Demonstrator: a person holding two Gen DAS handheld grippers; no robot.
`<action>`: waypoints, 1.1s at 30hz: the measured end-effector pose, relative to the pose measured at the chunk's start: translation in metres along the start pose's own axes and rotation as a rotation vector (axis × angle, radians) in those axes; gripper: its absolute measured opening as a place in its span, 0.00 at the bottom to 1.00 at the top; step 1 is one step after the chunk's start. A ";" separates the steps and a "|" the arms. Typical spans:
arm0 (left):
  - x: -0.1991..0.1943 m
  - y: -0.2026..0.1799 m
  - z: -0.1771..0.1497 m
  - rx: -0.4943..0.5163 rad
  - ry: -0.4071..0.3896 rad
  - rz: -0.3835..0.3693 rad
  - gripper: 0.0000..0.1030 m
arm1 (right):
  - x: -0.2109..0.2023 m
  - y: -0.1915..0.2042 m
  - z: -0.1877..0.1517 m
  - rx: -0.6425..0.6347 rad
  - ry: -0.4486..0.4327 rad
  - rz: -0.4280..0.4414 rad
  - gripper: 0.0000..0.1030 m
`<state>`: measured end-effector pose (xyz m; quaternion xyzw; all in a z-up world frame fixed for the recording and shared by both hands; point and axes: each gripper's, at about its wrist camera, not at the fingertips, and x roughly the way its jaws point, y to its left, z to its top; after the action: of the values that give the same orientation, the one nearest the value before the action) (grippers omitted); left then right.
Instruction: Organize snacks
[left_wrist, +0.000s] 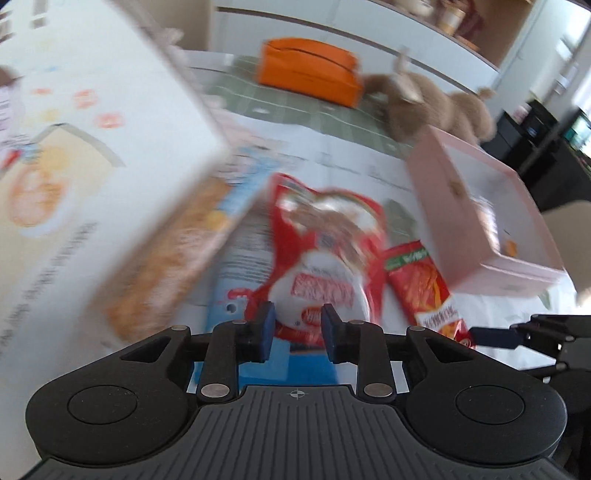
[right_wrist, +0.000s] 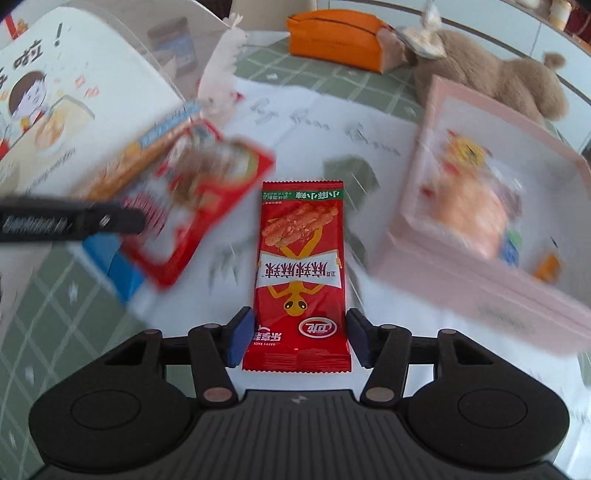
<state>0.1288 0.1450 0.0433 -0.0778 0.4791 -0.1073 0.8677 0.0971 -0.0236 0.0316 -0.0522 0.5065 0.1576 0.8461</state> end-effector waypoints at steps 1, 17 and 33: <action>0.003 -0.009 -0.001 0.014 0.012 -0.020 0.29 | -0.005 -0.005 -0.007 0.010 0.008 -0.002 0.51; 0.005 -0.050 0.009 -0.006 -0.019 -0.058 0.28 | -0.048 -0.057 -0.073 0.108 0.003 -0.035 0.43; 0.025 -0.055 0.047 0.032 -0.058 -0.005 0.28 | -0.016 -0.025 -0.020 0.099 -0.047 0.041 0.62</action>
<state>0.1751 0.0869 0.0606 -0.0682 0.4518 -0.1145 0.8821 0.0814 -0.0560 0.0340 0.0036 0.4944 0.1509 0.8560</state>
